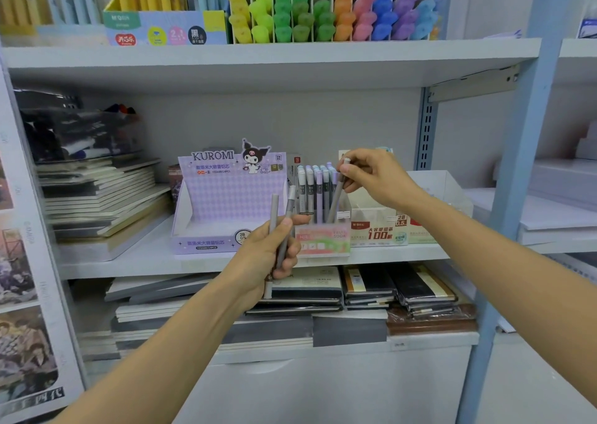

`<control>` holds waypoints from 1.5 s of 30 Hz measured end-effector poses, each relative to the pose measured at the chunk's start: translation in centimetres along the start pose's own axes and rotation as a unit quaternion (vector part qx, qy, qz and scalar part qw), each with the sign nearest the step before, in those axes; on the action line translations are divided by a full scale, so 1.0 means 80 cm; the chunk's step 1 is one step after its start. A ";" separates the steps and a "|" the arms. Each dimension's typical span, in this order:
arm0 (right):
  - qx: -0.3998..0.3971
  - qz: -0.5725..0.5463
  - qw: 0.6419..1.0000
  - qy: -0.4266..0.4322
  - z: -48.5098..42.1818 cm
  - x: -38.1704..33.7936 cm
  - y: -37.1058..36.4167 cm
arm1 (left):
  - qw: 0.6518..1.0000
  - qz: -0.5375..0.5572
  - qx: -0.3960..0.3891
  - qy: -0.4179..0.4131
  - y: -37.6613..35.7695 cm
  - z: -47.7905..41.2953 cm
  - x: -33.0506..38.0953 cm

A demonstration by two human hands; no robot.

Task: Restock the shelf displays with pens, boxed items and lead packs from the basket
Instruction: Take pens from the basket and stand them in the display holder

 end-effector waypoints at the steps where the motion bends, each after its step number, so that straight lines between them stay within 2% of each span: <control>1: -0.006 -0.002 1.000 -0.004 -0.001 0.001 0.000 | 1.000 -0.001 0.003 0.002 0.001 -0.001 -0.001; 8: 0.035 0.006 0.999 0.004 -0.007 -0.004 -0.011 | 0.999 -0.010 0.031 0.001 0.004 -0.009 -0.002; 15: 0.009 -0.007 1.000 -0.015 0.003 0.013 -0.003 | 0.997 -0.049 0.047 -0.043 0.006 -0.025 0.014; 21: 0.074 -0.023 0.997 0.018 0.001 0.003 -0.013 | 0.997 -0.045 0.059 -0.033 0.001 -0.035 0.006; 24: 0.106 0.068 0.990 0.059 0.001 -0.005 -0.017 | 0.997 -0.055 0.044 -0.038 -0.003 -0.034 0.007; 26: 0.111 0.138 0.983 0.044 0.000 0.001 -0.021 | 0.996 -0.060 0.042 -0.044 -0.001 -0.032 0.010; 28: 0.109 0.146 0.983 0.014 0.000 0.008 -0.018 | 0.996 -0.064 0.036 -0.049 0.001 -0.029 0.011; 30: 0.119 0.109 0.987 0.019 0.005 0.001 -0.011 | 0.996 -0.070 0.023 -0.053 0.000 -0.027 0.012; 32: 0.115 -0.004 0.993 0.020 0.012 -0.009 -0.008 | 0.996 -0.071 0.002 -0.055 -0.006 -0.025 0.012; 34: 0.050 -0.127 0.991 -0.018 0.018 -0.011 -0.024 | 0.996 -0.069 -0.021 -0.057 -0.015 -0.023 0.011; 37: -0.052 -0.201 0.977 -0.039 0.029 -0.022 -0.051 | 0.995 -0.067 -0.043 -0.058 -0.025 -0.015 0.012; 39: -0.033 -0.239 0.969 -0.042 0.030 -0.024 -0.041 | 0.996 -0.056 -0.041 -0.054 -0.023 -0.009 0.015; 42: 0.054 -0.298 0.951 -0.063 0.034 -0.013 -0.005 | 0.999 -0.024 -0.009 -0.038 -0.005 -0.001 0.016; 45: 0.093 -0.304 0.945 -0.081 0.044 -0.001 0.011 | 0.999 -0.011 0.026 -0.044 0.009 0.007 0.022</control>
Point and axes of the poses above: each hand's wrist, its own z-axis away from the middle knuckle, its own y-axis out of the back of the hand, x = y × z, the point moved 10 cm from there along -z, towards the middle knuckle, and after that the axes turned 3 degrees about -z, right-handed, at the moved point
